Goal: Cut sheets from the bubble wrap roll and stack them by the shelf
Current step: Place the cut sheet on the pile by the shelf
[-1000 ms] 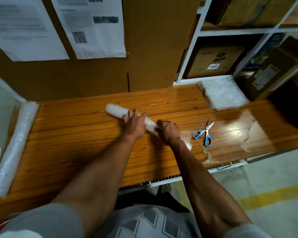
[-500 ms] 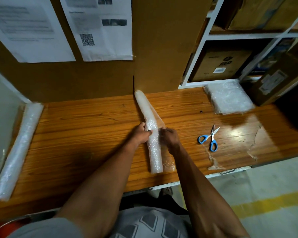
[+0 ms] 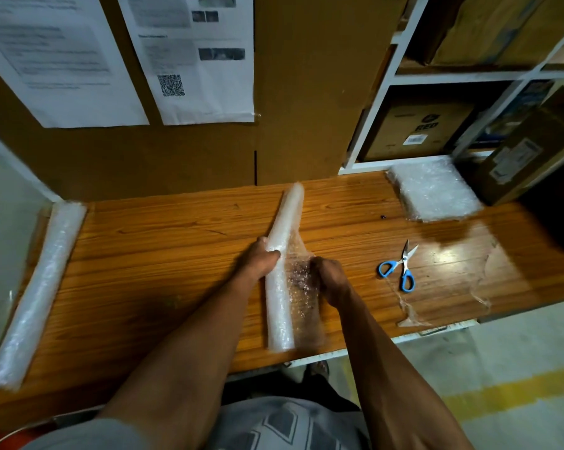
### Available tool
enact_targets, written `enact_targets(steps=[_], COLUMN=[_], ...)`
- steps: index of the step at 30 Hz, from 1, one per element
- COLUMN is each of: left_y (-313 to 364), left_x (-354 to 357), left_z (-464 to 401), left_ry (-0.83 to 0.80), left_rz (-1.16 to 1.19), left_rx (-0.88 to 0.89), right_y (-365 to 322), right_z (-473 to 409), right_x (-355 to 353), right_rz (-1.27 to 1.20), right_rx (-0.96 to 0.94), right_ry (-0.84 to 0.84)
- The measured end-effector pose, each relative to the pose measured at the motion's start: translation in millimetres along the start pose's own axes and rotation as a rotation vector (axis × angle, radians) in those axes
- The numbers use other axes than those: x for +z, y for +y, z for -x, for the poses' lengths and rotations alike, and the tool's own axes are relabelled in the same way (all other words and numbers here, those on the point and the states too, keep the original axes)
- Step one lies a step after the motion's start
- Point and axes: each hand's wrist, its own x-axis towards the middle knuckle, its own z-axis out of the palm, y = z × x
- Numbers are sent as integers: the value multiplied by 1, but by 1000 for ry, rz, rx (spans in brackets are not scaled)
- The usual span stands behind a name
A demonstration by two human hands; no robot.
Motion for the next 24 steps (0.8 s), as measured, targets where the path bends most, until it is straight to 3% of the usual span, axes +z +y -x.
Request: enact_targets(steps=[4, 8, 12, 15, 19, 22, 24], left_y=[-13, -16, -22, -25, -31, -30, -26], left_x=[-12, -2, 11, 8, -7, -14, -12], left_z=[-1, 17, 30, 30, 26, 27, 29], left_ry=[200, 174, 118, 88, 184, 256, 235], left_rz=[-85, -181, -450, -409, -391, -324, -251], left_rx=[-32, 184, 321, 317, 257, 127, 130], right_y=[18, 15, 7, 6, 16, 21, 18], right_z=[-10, 3, 0, -4, -17, -15, -4], right_x=[-12, -8, -2, -6, -25, -30, -22], right_rz=[223, 528, 692, 761, 738, 723, 658], right_rx=[-23, -301, -489, -391, -263, -308, -328], right_ry=[67, 211, 209, 142, 217, 227, 215])
